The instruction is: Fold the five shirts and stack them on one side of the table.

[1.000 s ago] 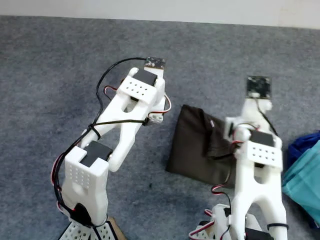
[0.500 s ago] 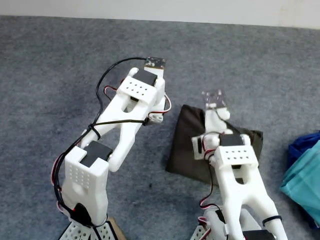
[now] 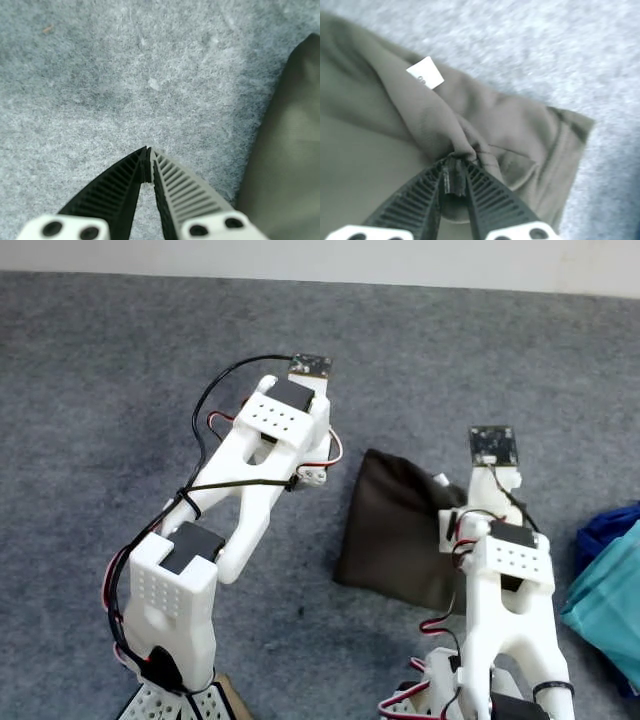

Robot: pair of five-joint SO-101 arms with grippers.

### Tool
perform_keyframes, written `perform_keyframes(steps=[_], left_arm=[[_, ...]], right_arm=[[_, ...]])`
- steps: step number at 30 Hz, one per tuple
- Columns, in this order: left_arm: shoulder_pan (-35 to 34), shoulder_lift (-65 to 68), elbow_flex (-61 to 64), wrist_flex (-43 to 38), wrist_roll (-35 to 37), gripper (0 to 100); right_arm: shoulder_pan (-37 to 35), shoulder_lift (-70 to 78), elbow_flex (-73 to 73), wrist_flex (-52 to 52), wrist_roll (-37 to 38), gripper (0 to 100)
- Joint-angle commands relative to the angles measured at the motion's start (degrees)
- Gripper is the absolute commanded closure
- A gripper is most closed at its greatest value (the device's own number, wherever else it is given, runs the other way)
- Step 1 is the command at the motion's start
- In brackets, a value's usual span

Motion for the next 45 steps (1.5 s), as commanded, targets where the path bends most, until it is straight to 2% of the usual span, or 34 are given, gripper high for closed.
perform_keyframes(steps=[1, 9, 13, 15, 21, 26, 30, 33, 39, 45], left_arm=[[0.48, -3.30, -0.22, -0.53, -0.62, 99], [0.57, -3.30, -0.13, -0.53, -0.62, 99], [0.57, -3.21, -0.13, -0.53, -0.62, 99], [0.57, -3.21, -0.13, -0.62, -0.62, 99], [-0.13, -3.21, 0.40, -2.37, -0.62, 99], [-0.13, -3.21, 1.71, -4.40, -0.62, 99], [-0.13, -3.21, 1.71, -4.31, -0.62, 99], [-0.13, -3.21, 1.71, -4.31, -0.62, 99], [-0.13, -3.21, 1.71, -4.31, -0.62, 99], [-0.13, -3.21, 1.71, -4.22, -0.62, 99]], right_arm=[[3.21, 0.04, -3.56, -1.71, 1.32, 99.2], [7.96, 0.92, -9.89, -5.58, 1.32, 99.2], [10.42, 7.16, -13.67, -5.49, 1.14, 99.2], [10.15, 9.36, -15.69, -2.24, 0.97, 99.2], [-0.75, 1.89, -16.84, 12.79, -2.20, 99.2], [-10.24, -14.02, -7.34, 16.04, -4.75, 99.2], [-12.70, -23.16, -0.66, 17.71, -5.10, 99.2], [-12.70, -23.52, 1.19, 19.21, -4.66, 99.2], [-12.44, -12.88, 0.84, 17.98, -4.66, 99.2], [-6.55, -1.80, 0.22, 4.88, -3.08, 99.2]])
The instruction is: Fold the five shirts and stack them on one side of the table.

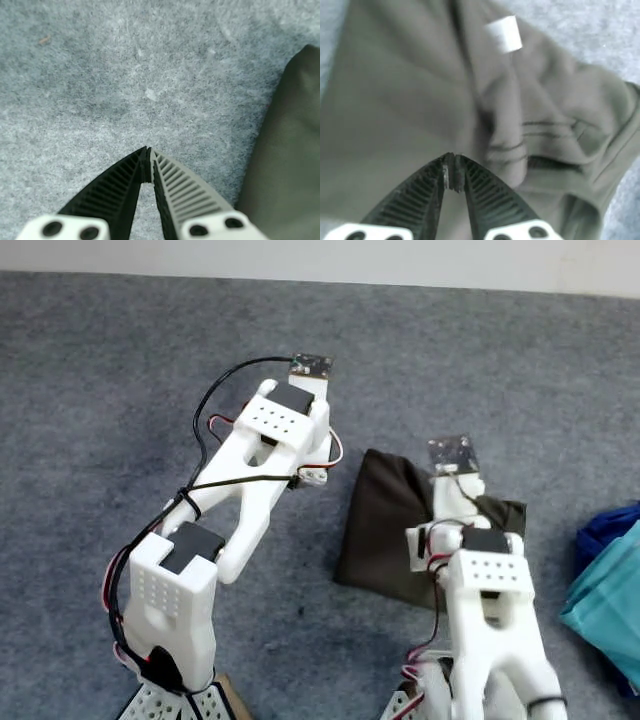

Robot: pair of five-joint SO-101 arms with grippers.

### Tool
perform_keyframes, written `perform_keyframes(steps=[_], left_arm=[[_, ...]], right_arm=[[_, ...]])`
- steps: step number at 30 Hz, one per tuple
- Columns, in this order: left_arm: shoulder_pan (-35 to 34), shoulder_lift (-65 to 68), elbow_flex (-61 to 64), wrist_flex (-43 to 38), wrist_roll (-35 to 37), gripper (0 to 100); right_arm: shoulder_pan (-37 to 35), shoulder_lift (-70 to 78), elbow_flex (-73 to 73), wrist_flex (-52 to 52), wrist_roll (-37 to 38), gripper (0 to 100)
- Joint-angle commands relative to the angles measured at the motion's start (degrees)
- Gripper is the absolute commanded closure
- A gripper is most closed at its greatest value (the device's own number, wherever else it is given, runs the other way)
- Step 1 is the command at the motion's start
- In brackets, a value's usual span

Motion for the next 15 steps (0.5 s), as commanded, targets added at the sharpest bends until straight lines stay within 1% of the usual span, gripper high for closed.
perform_keyframes(steps=[1, 5, 9, 12, 15], left_arm=[[-0.04, -3.21, -0.31, -0.35, -0.62, 99], [-0.04, -3.21, -0.31, -0.35, -0.62, 99], [-0.04, -3.21, -0.31, -0.44, -0.62, 99], [0.04, -3.21, -0.31, -0.44, -0.62, 99], [0.04, -3.21, -0.31, -0.44, -0.62, 99]], right_arm=[[4.44, 5.32, -2.42, -6.29, 2.20, 99.2], [11.21, 11.91, -7.96, -9.19, 2.81, 99.2], [16.92, 17.19, -15.43, -9.63, 4.66, 99.2], [19.12, 21.41, -21.05, -9.63, 4.84, 99.2], [19.74, 26.68, -26.51, -9.63, 4.75, 99.2]])
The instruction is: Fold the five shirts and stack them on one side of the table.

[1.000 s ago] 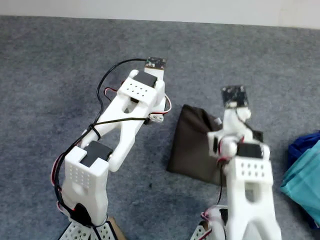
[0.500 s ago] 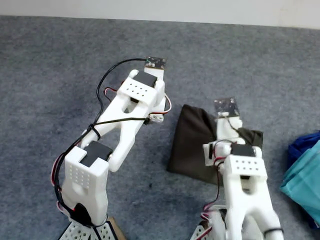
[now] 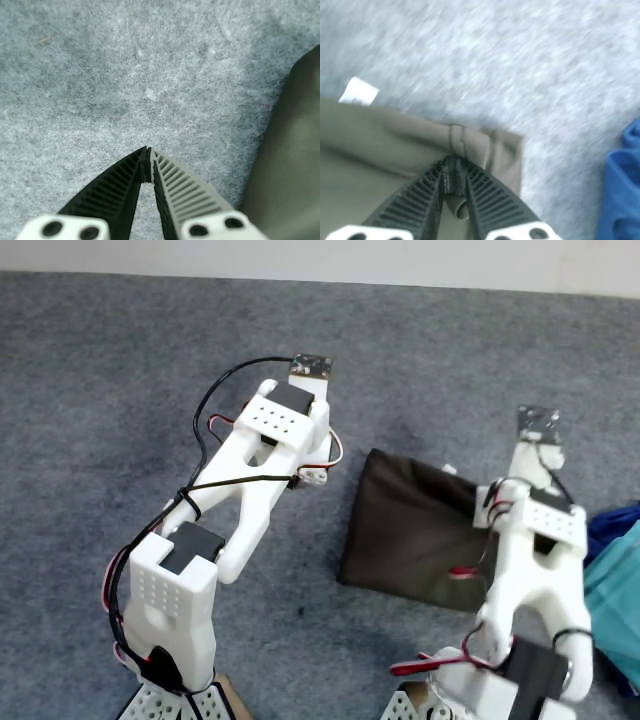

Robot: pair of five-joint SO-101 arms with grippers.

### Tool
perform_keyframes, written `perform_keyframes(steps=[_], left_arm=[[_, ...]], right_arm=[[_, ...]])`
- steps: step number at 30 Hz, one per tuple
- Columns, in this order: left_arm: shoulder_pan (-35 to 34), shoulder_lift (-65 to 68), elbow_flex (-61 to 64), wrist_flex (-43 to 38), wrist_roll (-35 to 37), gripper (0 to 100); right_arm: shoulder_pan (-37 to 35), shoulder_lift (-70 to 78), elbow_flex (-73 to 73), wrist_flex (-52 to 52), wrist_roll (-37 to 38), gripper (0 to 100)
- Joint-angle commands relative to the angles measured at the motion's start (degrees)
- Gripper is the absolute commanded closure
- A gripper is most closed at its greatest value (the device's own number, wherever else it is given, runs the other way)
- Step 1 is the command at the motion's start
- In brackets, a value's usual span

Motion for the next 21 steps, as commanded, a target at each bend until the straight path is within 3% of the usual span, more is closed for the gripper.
perform_keyframes(steps=[1, 11, 21], left_arm=[[0.04, -3.21, -0.31, -0.44, -0.62, 99], [0.04, -3.21, -0.31, -0.62, -0.62, 99], [0.04, -3.21, -0.13, -1.58, -0.62, 99]], right_arm=[[1.45, 5.05, -8.40, -0.84, 0.53, 99.2], [3.21, 18.95, -22.11, -0.75, -1.49, 99.2], [5.14, 4.62, -17.19, 5.58, -2.55, 99.2]])
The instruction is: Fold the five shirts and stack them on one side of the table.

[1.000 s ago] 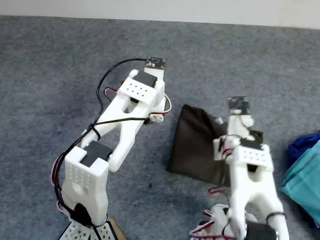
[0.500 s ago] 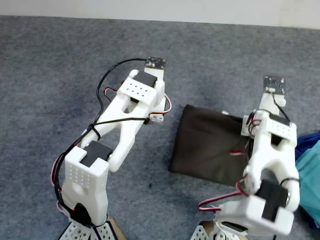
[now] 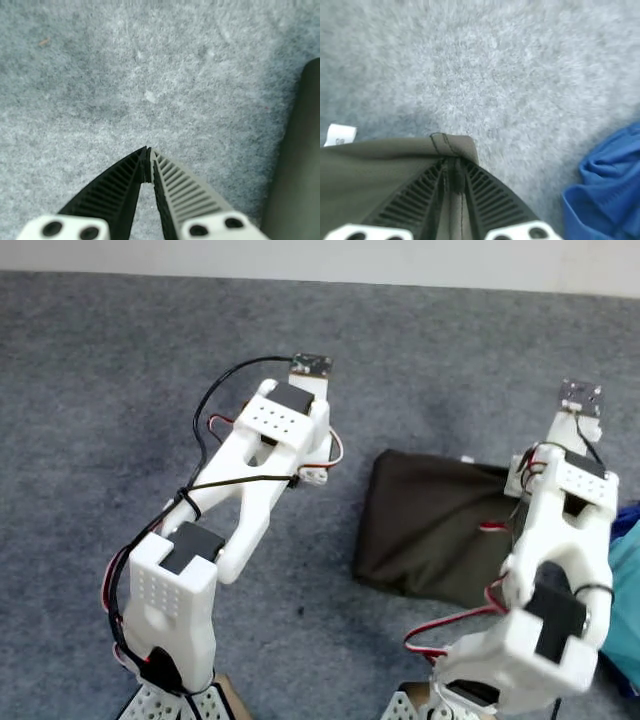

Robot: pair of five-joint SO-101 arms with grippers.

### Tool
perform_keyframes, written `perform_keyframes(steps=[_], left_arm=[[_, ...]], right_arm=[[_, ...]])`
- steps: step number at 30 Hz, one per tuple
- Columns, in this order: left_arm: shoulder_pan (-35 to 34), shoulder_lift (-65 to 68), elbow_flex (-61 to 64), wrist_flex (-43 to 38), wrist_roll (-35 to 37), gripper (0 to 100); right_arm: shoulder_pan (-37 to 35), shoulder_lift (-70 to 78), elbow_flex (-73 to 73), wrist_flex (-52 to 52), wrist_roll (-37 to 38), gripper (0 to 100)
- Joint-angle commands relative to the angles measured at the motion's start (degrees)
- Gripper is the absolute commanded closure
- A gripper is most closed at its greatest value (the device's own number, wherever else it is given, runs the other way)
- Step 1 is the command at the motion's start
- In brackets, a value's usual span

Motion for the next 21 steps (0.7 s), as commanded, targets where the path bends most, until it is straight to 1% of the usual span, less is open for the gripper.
perform_keyframes(steps=[1, 7, 12, 14, 17, 21], left_arm=[[0.04, -3.21, 0.22, -0.79, -0.62, 99], [0.31, -3.21, 2.07, -3.16, -0.62, 99], [0.13, -3.21, 2.07, -3.08, -0.62, 99], [0.31, -3.21, 2.07, -3.08, -0.62, 99], [0.40, -3.21, 2.07, -3.08, -0.62, 99], [0.31, -3.30, 2.07, -3.08, -0.62, 99]], right_arm=[[0.57, -11.65, 3.82, 1.01, -0.53, 99.2], [-0.13, -29.76, 18.42, 1.10, -0.62, 99.2], [3.74, -41.01, 30.20, 1.10, -0.44, 99.1], [5.14, -44.44, 33.63, 1.10, -0.62, 95.8], [5.41, -47.60, 37.32, 2.59, -0.62, 87.8], [5.85, -48.57, 38.73, 2.86, -0.70, 86.6]])
